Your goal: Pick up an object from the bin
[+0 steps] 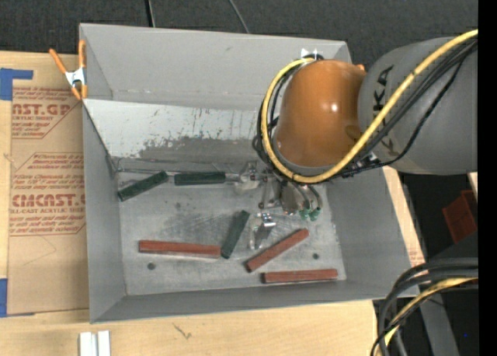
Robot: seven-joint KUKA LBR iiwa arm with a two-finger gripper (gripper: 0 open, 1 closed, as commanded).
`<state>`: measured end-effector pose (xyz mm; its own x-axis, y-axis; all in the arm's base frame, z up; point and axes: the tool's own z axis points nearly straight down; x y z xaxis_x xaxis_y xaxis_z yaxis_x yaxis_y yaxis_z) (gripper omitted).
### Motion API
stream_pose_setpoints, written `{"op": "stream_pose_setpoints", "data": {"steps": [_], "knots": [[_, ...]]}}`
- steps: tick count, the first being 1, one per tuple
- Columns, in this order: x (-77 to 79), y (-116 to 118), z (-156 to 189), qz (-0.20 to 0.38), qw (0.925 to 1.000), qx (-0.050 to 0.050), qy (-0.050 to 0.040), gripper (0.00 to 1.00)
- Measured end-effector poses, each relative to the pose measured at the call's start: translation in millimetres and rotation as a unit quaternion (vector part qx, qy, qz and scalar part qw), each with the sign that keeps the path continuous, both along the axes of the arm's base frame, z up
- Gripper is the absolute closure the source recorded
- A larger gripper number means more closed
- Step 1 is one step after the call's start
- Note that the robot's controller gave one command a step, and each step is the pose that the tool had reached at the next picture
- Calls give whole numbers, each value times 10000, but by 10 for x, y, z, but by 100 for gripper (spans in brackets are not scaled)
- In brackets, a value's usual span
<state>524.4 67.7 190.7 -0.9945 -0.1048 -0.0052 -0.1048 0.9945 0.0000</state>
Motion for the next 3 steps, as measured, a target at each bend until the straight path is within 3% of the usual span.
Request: {"op": "stream_pose_setpoints", "data": {"steps": [1,2,3], "knots": [[181,178,-291,1257,9921,-2,12,0],[279,52,-654,1645,9864,-4,21,0],[349,38,-1131,2425,9702,-8,7,0]]}}
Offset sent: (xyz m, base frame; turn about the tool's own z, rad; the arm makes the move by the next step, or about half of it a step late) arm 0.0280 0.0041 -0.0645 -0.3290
